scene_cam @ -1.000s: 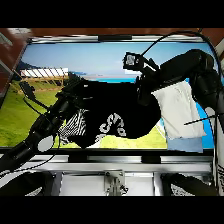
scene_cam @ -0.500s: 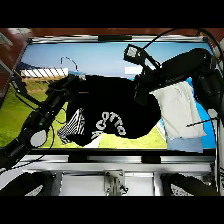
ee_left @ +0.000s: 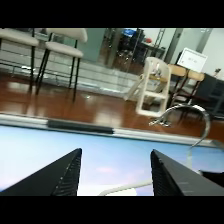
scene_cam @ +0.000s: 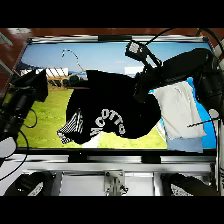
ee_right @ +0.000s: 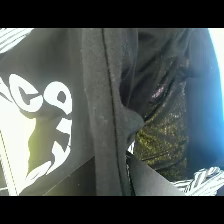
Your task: Fold the shirts.
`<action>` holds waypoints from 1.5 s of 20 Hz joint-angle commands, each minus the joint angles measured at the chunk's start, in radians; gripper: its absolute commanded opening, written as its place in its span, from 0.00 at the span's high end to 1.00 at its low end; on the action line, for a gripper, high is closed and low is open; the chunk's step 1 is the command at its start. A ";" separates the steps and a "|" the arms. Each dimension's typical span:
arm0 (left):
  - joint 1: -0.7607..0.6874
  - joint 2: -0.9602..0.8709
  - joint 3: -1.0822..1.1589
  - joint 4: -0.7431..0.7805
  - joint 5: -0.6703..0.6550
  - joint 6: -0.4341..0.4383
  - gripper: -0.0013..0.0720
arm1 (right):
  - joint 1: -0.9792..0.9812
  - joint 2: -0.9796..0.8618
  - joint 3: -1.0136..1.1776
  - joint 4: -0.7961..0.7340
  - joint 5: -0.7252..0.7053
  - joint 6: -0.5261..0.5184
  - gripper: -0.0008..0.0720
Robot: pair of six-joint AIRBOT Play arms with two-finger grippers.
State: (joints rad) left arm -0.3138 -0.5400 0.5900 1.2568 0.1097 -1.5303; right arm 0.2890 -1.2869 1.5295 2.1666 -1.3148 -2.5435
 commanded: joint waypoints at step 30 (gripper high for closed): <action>0.200 -0.692 0.003 -1.305 -0.890 0.449 0.30 | 0.002 0.001 0.000 -0.029 0.010 -0.065 0.89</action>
State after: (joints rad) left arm -0.1097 -1.2232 0.5919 -0.0284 -0.7395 -1.1015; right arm 0.2905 -1.2869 1.5295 2.1395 -1.3045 -2.6102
